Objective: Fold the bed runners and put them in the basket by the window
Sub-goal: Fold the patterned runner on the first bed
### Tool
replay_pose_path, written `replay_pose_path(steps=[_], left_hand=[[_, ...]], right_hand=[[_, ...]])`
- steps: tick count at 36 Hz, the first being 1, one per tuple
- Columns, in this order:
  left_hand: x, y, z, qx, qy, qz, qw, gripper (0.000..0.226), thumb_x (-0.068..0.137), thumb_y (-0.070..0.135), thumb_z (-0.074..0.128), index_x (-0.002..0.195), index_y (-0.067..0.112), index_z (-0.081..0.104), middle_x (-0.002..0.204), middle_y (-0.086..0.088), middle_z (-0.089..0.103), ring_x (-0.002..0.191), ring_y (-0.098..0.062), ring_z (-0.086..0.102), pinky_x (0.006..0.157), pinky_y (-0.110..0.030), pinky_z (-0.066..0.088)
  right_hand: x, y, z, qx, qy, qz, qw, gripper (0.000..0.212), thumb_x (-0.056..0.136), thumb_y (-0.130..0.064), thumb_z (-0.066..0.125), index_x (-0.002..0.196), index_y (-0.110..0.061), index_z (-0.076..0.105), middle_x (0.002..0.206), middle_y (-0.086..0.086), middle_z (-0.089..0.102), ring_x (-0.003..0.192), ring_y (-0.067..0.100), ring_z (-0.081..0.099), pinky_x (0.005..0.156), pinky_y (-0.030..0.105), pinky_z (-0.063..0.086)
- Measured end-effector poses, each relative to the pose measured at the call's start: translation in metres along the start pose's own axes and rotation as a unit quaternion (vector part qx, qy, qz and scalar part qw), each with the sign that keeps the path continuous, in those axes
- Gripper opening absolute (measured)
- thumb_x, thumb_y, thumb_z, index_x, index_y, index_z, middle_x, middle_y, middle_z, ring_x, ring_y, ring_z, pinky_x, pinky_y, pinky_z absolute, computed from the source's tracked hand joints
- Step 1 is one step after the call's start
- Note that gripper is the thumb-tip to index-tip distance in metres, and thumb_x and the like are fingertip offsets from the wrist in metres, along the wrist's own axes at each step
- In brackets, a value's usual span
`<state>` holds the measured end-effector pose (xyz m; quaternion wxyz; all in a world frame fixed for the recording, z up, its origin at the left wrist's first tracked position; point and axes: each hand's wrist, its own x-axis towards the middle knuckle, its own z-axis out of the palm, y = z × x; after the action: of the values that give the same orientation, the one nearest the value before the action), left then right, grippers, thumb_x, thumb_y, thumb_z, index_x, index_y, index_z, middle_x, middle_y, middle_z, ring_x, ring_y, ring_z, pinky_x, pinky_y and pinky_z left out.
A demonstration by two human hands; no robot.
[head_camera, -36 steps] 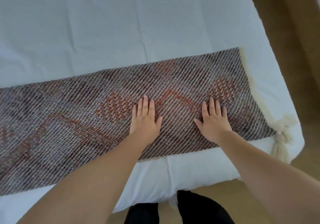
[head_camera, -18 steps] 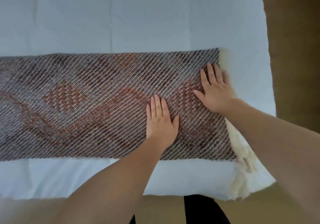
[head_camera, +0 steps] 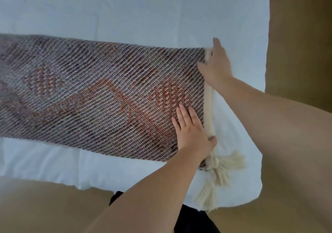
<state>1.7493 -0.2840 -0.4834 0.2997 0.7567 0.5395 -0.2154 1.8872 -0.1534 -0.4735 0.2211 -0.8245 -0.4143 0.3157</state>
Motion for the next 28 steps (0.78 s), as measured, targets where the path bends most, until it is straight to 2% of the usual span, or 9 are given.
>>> replay_pose_path(steps=[2, 5, 9, 11, 14, 17, 22, 25, 28], left_hand=[[-0.002, 0.006, -0.005, -0.005, -0.014, -0.009, 1.000, 0.108, 0.084, 0.047, 0.051, 0.142, 0.000, -0.026, 0.149, -0.025, -0.033, 0.138, -0.038, -0.030, 0.115, -0.053, -0.011], [-0.007, 0.006, -0.014, -0.021, -0.028, -0.012, 0.999, 0.105, 0.082, 0.025, 0.057, 0.144, 0.003, -0.025, 0.153, -0.021, -0.027, 0.142, -0.033, -0.023, 0.118, -0.049, -0.005], [-0.016, -0.012, -0.032, -0.099, -0.020, 0.002, 0.995, 0.089, 0.082, 0.011, 0.059, 0.149, 0.008, 0.001, 0.154, -0.012, 0.011, 0.141, -0.028, 0.017, 0.116, -0.036, 0.022], [-0.024, -0.026, -0.044, -0.128, -0.013, -0.009, 0.992, 0.065, 0.086, 0.008, 0.055, 0.142, 0.009, 0.021, 0.139, -0.012, 0.037, 0.124, -0.028, 0.045, 0.100, -0.035, 0.042], [-0.041, -0.050, -0.065, -0.115, -0.002, -0.032, 0.993, 0.046, 0.090, 0.009, 0.052, 0.131, 0.008, 0.032, 0.122, -0.013, 0.053, 0.106, -0.028, 0.059, 0.085, -0.034, 0.050], [-0.063, -0.077, -0.087, -0.112, 0.026, -0.054, 0.992, 0.039, 0.089, 0.007, 0.054, 0.123, 0.010, 0.036, 0.108, -0.011, 0.058, 0.097, -0.027, 0.062, 0.078, -0.032, 0.052], [-0.103, -0.125, -0.124, -0.141, 0.072, -0.092, 0.983, 0.033, 0.082, 0.002, 0.057, 0.106, 0.016, 0.040, 0.088, -0.003, 0.058, 0.079, -0.023, 0.061, 0.068, -0.036, 0.055], [-0.131, -0.152, -0.145, -0.163, 0.110, -0.101, 0.975, 0.031, 0.081, 0.004, 0.059, 0.101, 0.018, 0.041, 0.081, 0.001, 0.056, 0.073, -0.021, 0.059, 0.060, -0.035, 0.050], [-0.160, -0.183, -0.162, -0.151, 0.137, -0.106, 0.973, 0.028, 0.081, 0.001, 0.056, 0.095, 0.019, 0.040, 0.080, 0.002, 0.053, 0.069, -0.018, 0.055, 0.057, -0.033, 0.047]], right_hand=[[0.004, -0.001, -0.002, 0.030, -0.010, 0.063, 0.997, 0.064, 0.084, -0.017, 0.066, 0.139, -0.010, 0.035, 0.129, 0.008, 0.050, 0.114, 0.023, 0.053, 0.077, 0.023, 0.039], [0.008, -0.001, -0.005, 0.018, -0.016, 0.099, 0.995, 0.029, 0.079, -0.017, 0.067, 0.102, -0.010, 0.050, 0.092, 0.001, 0.052, 0.080, 0.017, 0.055, 0.052, 0.024, 0.033], [0.004, -0.011, -0.010, 0.062, -0.017, 0.109, 0.992, 0.019, 0.079, -0.016, 0.066, 0.079, -0.013, 0.047, 0.073, -0.003, 0.046, 0.068, 0.014, 0.048, 0.058, 0.028, 0.040], [-0.003, -0.021, -0.014, 0.073, -0.008, 0.101, 0.992, 0.018, 0.079, -0.014, 0.065, 0.082, -0.013, 0.048, 0.074, -0.004, 0.046, 0.072, 0.016, 0.050, 0.059, 0.029, 0.040], [-0.018, -0.042, -0.024, 0.094, 0.003, 0.087, 0.992, 0.026, 0.079, -0.009, 0.063, 0.101, -0.010, 0.048, 0.085, -0.002, 0.049, 0.082, 0.019, 0.054, 0.068, 0.038, 0.048], [-0.036, -0.070, -0.034, 0.104, -0.005, 0.074, 0.992, 0.039, 0.080, -0.007, 0.061, 0.117, -0.011, 0.047, 0.097, 0.003, 0.051, 0.085, 0.021, 0.057, 0.073, 0.041, 0.054], [-0.069, -0.132, -0.051, 0.138, -0.002, 0.063, 0.988, 0.053, 0.087, -0.007, 0.056, 0.137, -0.015, 0.039, 0.106, 0.000, 0.047, 0.073, 0.015, 0.060, 0.058, 0.033, 0.058], [-0.093, -0.169, -0.060, 0.119, -0.002, 0.045, 0.992, 0.049, 0.087, -0.006, 0.050, 0.133, -0.019, 0.041, 0.089, -0.006, 0.048, 0.069, 0.019, 0.062, 0.064, 0.041, 0.060], [-0.119, -0.204, -0.064, 0.104, 0.000, 0.020, 0.994, 0.037, 0.089, -0.008, 0.044, 0.122, -0.024, 0.049, 0.089, -0.003, 0.052, 0.067, 0.022, 0.062, 0.062, 0.040, 0.060]])
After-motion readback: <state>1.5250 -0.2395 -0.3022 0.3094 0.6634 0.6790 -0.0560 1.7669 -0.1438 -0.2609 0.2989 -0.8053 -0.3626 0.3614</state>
